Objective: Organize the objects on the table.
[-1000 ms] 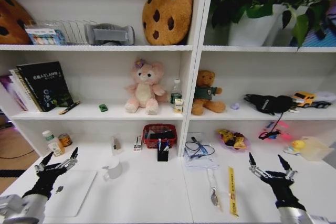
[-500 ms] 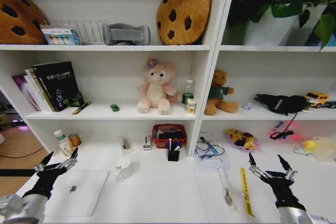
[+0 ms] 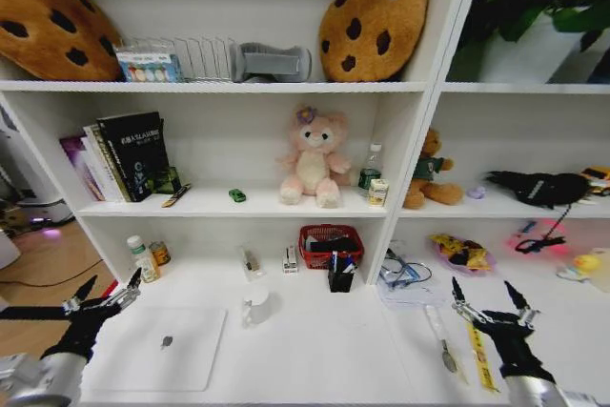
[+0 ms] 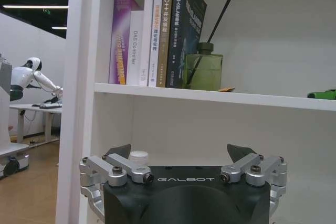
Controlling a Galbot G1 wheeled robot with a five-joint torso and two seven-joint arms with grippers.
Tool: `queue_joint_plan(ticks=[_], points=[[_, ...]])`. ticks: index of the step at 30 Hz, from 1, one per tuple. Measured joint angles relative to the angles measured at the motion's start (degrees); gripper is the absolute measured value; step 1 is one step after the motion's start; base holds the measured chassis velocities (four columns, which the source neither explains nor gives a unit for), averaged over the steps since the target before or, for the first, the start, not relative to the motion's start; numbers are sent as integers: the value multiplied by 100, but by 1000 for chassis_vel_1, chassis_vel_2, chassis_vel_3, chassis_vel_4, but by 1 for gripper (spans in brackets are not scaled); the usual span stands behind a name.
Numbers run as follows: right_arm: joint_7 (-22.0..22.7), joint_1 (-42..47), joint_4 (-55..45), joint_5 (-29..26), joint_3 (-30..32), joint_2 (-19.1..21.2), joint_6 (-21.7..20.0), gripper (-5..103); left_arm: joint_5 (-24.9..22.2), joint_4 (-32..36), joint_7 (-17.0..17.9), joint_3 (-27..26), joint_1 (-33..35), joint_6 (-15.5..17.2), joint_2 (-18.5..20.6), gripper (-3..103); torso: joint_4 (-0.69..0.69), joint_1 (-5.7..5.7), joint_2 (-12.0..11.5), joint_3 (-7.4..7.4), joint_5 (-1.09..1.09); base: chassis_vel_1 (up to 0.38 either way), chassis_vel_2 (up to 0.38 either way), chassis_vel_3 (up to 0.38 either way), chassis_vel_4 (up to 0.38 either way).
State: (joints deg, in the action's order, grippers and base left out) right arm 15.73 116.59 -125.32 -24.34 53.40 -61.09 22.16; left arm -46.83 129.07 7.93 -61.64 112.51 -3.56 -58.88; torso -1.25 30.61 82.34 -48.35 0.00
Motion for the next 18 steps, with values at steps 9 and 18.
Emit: queue_joint_plan(ticks=[9,18], points=[[0,-1,0,0,0,1,0,100,0,0,0,0,0,0,0,100,3,0,0,0,2,163,156,-154,-148],[0,0,0,0,0,0,0,100,0,0,0,0,0,0,0,100,3,-2,0,1,-3,180,175,-174,-182]])
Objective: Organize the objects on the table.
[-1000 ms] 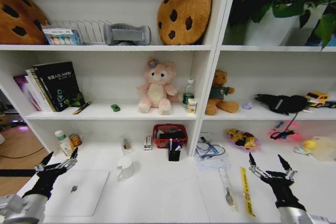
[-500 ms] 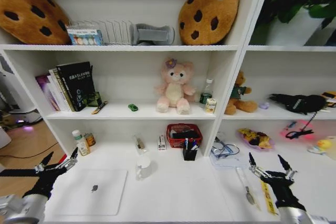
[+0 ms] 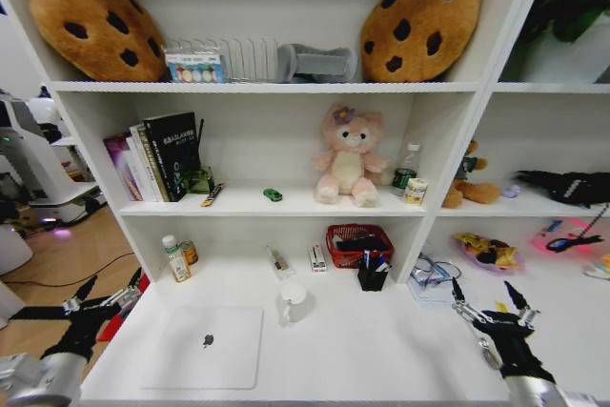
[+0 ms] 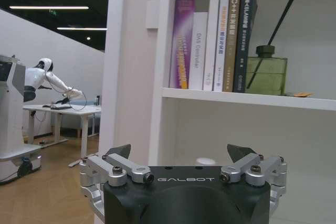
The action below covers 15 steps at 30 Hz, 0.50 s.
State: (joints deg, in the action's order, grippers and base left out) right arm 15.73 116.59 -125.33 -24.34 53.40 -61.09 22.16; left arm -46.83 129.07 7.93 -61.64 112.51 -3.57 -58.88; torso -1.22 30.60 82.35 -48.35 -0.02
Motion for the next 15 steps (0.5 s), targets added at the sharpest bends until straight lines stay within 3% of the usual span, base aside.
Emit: queue_joint_plan(ticks=[8,15], points=[[0,0,0,0,0,0,0,100,0,0,0,0,0,0,1,100,-3,2,0,-1,0,138,129,-133,-133],[0,0,0,0,0,0,0,100,0,0,0,0,0,0,0,100,-2,1,-1,-1,5,15,15,-27,-13]])
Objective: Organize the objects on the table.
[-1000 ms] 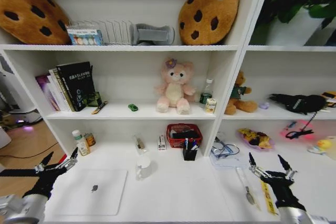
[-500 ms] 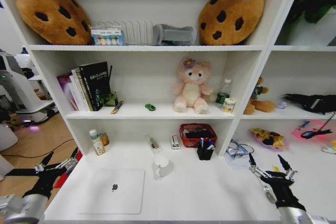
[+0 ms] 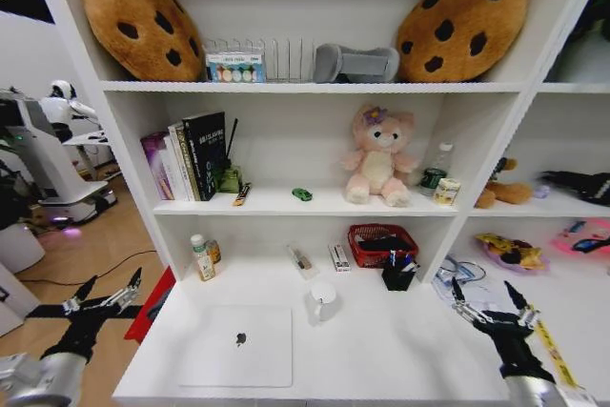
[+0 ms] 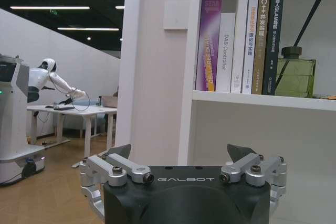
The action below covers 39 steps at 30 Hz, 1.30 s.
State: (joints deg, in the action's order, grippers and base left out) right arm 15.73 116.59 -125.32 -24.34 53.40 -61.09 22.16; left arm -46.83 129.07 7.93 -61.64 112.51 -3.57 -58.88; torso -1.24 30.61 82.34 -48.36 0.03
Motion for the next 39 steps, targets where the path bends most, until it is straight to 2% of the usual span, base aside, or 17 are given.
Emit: queue_joint_plan(ticks=[21,33,36,37,38,39], points=[[0,0,0,0,0,0,0,100,0,0,0,0,0,0,0,100,0,2,-1,0,-2,14,-10,-13,14],[-1,0,0,0,-1,0,0,100,0,0,0,0,0,0,0,100,2,1,0,0,-1,181,-181,-183,182],[0,1,1,0,0,0,0,100,0,0,-1,0,0,0,0,100,-4,0,1,1,2,272,-260,-290,266],[0,0,0,0,0,0,0,100,0,0,0,0,0,0,0,100,2,-1,1,1,-6,262,-307,-289,282],[0,0,0,0,0,0,0,100,0,0,0,0,0,0,0,100,1,-1,1,1,-8,262,-282,-289,282],[0,-1,0,0,0,0,0,100,0,0,0,0,0,0,0,100,1,0,1,0,-3,302,-282,-288,300]])
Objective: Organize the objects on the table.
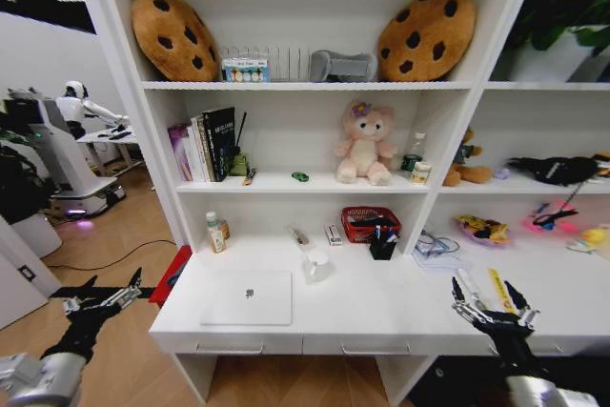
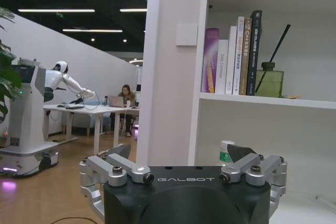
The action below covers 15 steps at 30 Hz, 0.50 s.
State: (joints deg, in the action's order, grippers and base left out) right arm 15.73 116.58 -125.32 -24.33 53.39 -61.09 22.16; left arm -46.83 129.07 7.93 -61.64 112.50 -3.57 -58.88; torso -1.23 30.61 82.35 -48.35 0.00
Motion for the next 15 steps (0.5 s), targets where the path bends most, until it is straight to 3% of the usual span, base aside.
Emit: queue_joint_plan(ticks=[4,5,9,12,15], points=[[0,1,0,0,0,0,0,100,0,0,0,0,0,0,0,100,-2,-1,1,1,4,305,-280,-289,283],[0,1,0,0,0,0,0,100,0,0,1,0,0,0,0,100,-1,-1,0,1,-7,285,-320,-296,326],[1,1,0,0,0,0,0,100,0,0,0,0,0,0,0,100,-2,-1,0,1,3,303,-301,-286,285],[1,1,-1,0,0,0,1,100,0,0,0,1,0,0,-1,100,-1,-1,0,1,-6,291,-280,-278,291],[-1,0,-1,0,-1,0,0,100,0,0,0,0,0,0,0,100,2,0,0,0,3,292,-288,-284,288]])
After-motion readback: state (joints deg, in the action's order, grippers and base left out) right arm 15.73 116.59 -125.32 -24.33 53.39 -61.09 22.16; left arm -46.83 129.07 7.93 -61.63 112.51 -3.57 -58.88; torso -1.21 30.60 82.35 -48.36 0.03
